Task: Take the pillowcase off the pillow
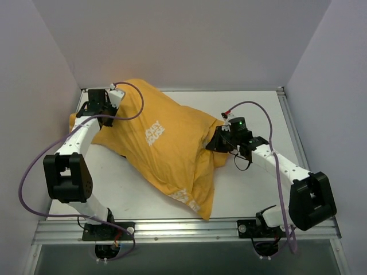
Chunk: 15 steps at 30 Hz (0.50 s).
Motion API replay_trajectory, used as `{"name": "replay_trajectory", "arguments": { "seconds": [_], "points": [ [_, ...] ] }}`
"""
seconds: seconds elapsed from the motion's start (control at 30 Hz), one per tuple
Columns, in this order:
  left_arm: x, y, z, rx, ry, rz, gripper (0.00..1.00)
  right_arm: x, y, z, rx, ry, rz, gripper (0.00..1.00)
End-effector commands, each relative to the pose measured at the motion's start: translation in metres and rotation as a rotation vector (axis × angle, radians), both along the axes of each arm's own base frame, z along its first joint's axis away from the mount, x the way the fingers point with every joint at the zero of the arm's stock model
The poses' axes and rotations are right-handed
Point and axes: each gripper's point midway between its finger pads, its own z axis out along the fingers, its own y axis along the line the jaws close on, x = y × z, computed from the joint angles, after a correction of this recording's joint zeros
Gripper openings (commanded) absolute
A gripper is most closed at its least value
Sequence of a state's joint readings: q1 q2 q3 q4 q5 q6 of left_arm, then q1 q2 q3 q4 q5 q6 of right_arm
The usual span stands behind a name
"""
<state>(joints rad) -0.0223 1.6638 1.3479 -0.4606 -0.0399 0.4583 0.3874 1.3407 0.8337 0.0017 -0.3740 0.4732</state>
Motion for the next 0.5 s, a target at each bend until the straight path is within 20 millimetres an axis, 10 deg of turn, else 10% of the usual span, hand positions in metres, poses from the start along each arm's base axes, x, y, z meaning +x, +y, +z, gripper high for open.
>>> {"name": "replay_trajectory", "arguments": {
  "seconds": [0.0,0.1,0.23,0.33,0.47],
  "points": [
    [-0.003,-0.022,0.058,-0.054,-0.092,-0.049,0.33,0.011,0.037,0.017,0.127,-0.053,0.041,0.06],
    [-0.022,-0.078,0.115,-0.163,-0.168,-0.208,0.68,0.005,0.06,0.023,0.141,-0.066,0.092,0.02],
    [-0.083,-0.213,0.162,-0.251,-0.209,-0.539,0.92,-0.005,0.065,0.032,0.156,-0.078,0.103,0.04],
    [-0.123,-0.282,0.149,-0.33,-0.087,-0.689,0.96,-0.01,0.049,0.021,0.128,-0.07,0.052,0.08],
    [-0.127,-0.314,0.107,-0.313,0.007,-0.683,0.98,-0.014,0.039,0.011,0.177,-0.038,0.02,0.11]
  ]
}}
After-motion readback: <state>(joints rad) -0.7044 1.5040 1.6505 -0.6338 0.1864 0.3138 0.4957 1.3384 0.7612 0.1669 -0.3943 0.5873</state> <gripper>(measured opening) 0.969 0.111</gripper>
